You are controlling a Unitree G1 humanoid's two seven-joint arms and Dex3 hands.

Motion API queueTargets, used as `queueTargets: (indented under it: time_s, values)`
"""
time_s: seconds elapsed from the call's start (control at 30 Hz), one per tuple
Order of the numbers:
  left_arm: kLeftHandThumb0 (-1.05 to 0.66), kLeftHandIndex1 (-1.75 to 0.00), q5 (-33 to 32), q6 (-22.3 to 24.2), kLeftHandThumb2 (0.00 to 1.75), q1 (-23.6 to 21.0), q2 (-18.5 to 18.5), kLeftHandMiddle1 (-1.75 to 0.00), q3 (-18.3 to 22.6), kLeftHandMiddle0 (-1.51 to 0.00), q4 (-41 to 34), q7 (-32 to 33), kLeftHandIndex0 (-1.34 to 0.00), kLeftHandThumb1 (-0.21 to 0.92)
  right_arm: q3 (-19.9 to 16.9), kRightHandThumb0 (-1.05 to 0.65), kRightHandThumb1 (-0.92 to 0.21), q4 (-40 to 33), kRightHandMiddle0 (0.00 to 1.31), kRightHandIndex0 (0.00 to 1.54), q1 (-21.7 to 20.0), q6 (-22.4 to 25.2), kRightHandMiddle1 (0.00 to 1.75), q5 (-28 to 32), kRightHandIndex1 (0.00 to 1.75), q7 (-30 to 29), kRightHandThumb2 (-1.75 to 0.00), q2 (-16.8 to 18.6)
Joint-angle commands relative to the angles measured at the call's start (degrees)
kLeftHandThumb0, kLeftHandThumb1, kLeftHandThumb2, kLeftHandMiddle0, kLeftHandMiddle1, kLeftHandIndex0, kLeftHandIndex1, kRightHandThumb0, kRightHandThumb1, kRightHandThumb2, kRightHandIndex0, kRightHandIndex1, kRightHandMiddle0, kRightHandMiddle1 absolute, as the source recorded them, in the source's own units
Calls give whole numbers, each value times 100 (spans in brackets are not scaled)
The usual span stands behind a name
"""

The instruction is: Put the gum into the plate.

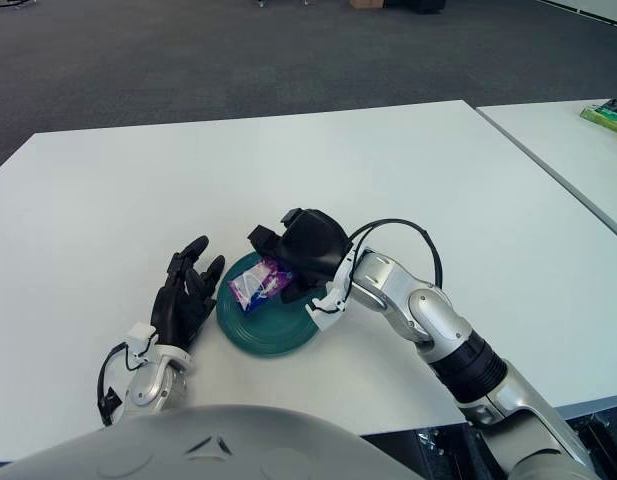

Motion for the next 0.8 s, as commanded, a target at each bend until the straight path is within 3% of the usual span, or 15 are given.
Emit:
queueTargets:
  time_s: [0.0, 0.23, 0.47, 0.53, 0.63, 0.7, 0.77]
  values:
    - [-87, -71, 87, 76, 96, -1, -88, 0, -16, -46, -134, 46, -4, 92, -114, -39, -71, -31, 34, 62, 66, -71, 175, 51, 175, -46, -80, 5]
    - [-85, -71, 152, 218, 97, 11, -34, 0, -17, -46, -259, -2, -4, 92, -130, -39, -71, -23, 33, 62, 167, -215, 175, -101, 175, -247, -81, 53]
    - [-84, -70, 138, 213, 97, 7, 39, 0, 71, -46, -233, -88, -2, 92, -151, -36, -90, 52, 22, 44, 221, -178, 175, -62, 175, -188, -55, 100]
    - [-85, -70, 149, 224, 97, 34, 15, 0, 61, -45, -268, -67, -1, 92, -168, -52, -91, 63, 12, 32, 231, -171, 155, -22, 171, -159, -61, 104]
    - [-85, -69, 171, 295, 97, 73, -6, 0, 51, -42, -336, -22, 0, 92, -197, -67, -92, 93, 4, 29, 240, -189, 122, 48, 126, -140, -68, 109]
    - [-84, -67, 185, 381, 98, 96, -11, 0, 57, -39, -390, 8, 0, 92, -225, -73, -92, 127, 2, 32, 257, -205, 100, 124, 87, -153, -74, 129]
    - [-84, -66, 164, 448, 98, 127, -7, 0, 83, -37, -441, 5, 0, 92, -248, -75, -92, 142, 1, 35, 281, -197, 90, 197, 67, -148, -77, 157]
